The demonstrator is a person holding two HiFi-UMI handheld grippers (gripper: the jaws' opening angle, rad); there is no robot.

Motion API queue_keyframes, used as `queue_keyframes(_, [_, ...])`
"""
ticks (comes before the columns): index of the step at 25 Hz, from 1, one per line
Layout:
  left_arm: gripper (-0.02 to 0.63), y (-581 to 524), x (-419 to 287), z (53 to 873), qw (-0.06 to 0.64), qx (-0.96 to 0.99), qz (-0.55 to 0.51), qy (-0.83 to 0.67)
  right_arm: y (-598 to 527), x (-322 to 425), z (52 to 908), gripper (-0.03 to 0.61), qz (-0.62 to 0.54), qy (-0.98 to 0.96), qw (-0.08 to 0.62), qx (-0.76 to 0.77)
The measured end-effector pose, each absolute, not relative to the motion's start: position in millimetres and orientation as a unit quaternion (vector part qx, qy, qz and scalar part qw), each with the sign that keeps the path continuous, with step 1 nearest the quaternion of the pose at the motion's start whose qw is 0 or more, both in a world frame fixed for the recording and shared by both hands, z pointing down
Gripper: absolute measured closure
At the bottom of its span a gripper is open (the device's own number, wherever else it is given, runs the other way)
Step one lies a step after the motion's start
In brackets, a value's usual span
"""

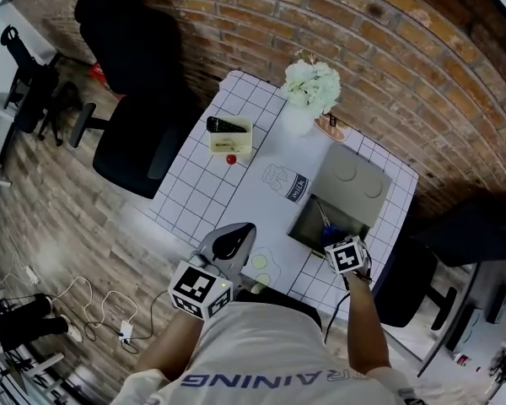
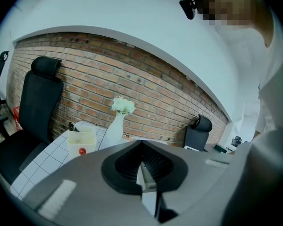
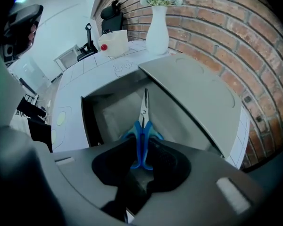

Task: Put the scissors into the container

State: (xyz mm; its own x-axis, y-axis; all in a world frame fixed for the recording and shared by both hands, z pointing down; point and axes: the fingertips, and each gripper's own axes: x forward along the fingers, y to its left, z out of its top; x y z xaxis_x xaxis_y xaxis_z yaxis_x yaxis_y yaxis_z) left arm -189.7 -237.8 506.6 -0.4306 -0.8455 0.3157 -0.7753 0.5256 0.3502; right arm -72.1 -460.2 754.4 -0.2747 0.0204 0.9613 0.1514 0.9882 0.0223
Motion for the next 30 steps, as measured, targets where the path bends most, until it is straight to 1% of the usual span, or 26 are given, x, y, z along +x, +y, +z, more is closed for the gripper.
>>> queue_keyframes(1, [0.614, -239, -190, 505, 0.230, 0.482, -0.078, -0.842, -461, -74, 752, 0.470, -0.052, -0.801, 0.594, -0.052])
queue_keyframes(3, [0.614, -241, -191, 501, 0.225, 0.486, -0.082, -0.840, -463, -77, 740, 0.422, -0.044, -0.812, 0.580, -0.045])
queue_keyframes(5, [0.614, -245, -191, 494, 0.218, 0.495, -0.082, -0.837, -465, -79, 721, 0.423, -0.034, -0.828, 0.559, -0.030])
queue_keyframes(7, [0.614, -252, -191, 486, 0.208, 0.509, -0.078, -0.832, -469, -82, 692, 0.446, -0.021, -0.852, 0.523, -0.010])
queue_keyframes(10, [0.614, -268, -192, 467, 0.186, 0.536, -0.072, -0.820, -477, -89, 638, 0.463, 0.000, -0.892, 0.451, 0.016])
queue_keyframes(13, [0.614, -284, -190, 447, 0.163, 0.563, -0.063, -0.808, -487, -90, 576, 0.520, 0.010, -0.929, 0.367, 0.058])
queue_keyframes(16, [0.614, -301, -192, 430, 0.136, 0.589, -0.051, -0.795, -501, -83, 511, 0.558, 0.028, -0.958, 0.264, 0.105])
queue_keyframes(19, [0.614, -314, -190, 415, 0.118, 0.608, -0.047, -0.784, -510, -63, 456, 0.561, 0.031, -0.974, 0.180, 0.137])
queue_keyframes(22, [0.614, -327, -187, 402, 0.103, 0.626, -0.043, -0.772, -514, -39, 411, 0.561, 0.027, -0.979, 0.118, 0.166])
queue_keyframes(25, [0.614, -337, -183, 391, 0.091, 0.636, -0.044, -0.765, -513, -19, 383, 0.563, 0.026, -0.978, 0.080, 0.193])
queue_keyframes(30, [0.614, -348, -172, 385, 0.084, 0.651, -0.042, -0.753, -508, -1, 373, 0.563, 0.025, -0.975, 0.066, 0.210])
